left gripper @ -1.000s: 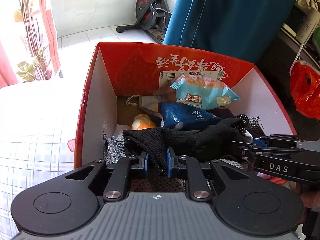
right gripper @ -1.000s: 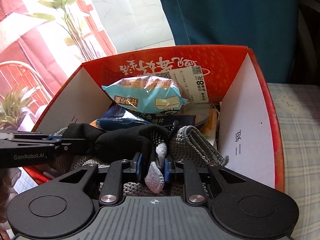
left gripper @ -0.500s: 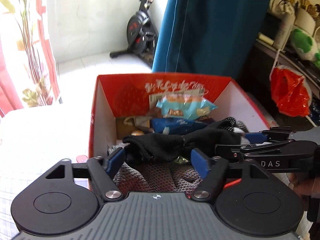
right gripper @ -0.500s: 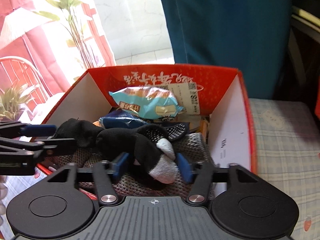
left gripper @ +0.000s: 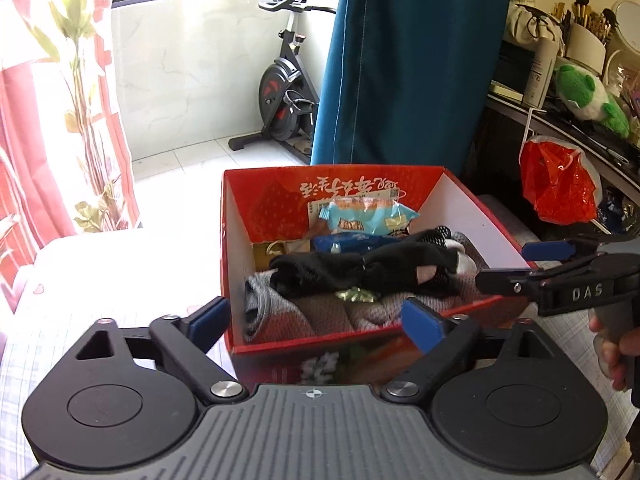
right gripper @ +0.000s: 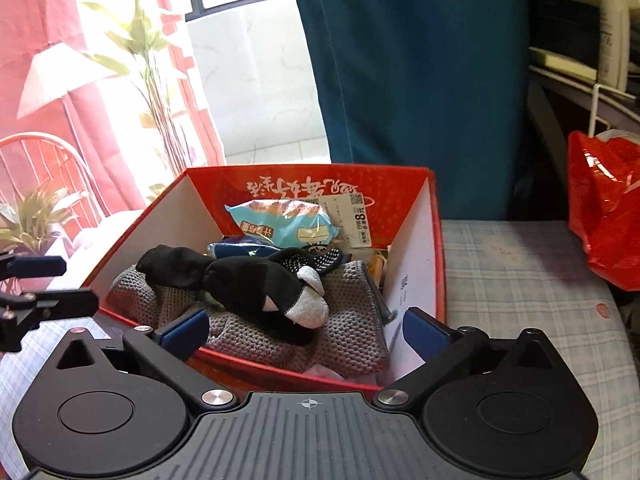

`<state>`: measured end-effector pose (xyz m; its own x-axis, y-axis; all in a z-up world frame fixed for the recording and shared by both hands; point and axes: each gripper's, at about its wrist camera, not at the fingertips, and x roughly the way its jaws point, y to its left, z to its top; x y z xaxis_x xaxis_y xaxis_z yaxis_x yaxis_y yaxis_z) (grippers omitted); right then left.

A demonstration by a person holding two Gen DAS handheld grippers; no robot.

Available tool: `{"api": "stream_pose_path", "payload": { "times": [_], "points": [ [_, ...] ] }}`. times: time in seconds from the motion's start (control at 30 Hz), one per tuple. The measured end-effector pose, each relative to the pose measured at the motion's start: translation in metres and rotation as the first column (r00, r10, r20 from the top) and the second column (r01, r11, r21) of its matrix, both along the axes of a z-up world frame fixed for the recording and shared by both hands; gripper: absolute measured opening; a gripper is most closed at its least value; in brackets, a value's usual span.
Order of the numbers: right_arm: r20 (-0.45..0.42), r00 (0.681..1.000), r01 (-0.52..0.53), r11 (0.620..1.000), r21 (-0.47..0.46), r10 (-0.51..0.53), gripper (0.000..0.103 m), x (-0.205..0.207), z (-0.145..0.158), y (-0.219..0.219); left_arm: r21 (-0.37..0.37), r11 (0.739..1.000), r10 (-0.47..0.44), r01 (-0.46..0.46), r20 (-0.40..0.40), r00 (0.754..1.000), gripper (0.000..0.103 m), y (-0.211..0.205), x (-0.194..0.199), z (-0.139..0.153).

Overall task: Organize soft objects
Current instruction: 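Move both grippers down and close them on the black eye mask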

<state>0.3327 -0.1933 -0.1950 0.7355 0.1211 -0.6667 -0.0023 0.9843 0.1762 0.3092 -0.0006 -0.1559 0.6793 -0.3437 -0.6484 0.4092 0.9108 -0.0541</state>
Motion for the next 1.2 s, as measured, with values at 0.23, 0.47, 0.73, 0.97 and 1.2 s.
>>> {"api": "stream_pose_path", "payload": {
  "times": [0.23,0.47,0.73,0.97,1.2],
  "points": [
    [0.014,1.0,0.001,1.0,0.004,-0.002,0.103,-0.018,0.004,0.0,-0.039,0.999,0.034,-0.035,-0.017,0.999,0.098,0.017,-0.019,-0.01],
    [0.086,0.996,0.004,1.0,-0.016,-0.002,0.103,-0.049,0.001,0.008,-0.033,0.998,0.051,-0.053,-0.048,0.998,0.097,0.028,-0.031,-0.031],
    [0.061,0.995,-0.076,0.996,-0.039,0.079,0.102,-0.074,-0.031,0.021,-0.046,0.996,0.069,-0.076,-0.14,0.988,0.091,0.04,-0.034,-0.07],
    [-0.036,0.999,-0.007,1.0,-0.009,0.006,0.097,-0.067,-0.081,0.023,-0.045,0.994,0.09,-0.101,-0.202,0.975,0.08,0.039,-0.03,-0.104],
    [-0.075,0.997,0.02,1.0,-0.012,-0.021,0.091,-0.059,-0.111,0.03,-0.043,0.992,0.107,-0.12,-0.233,0.967,0.077,0.029,-0.024,-0.126]
  ]
}}
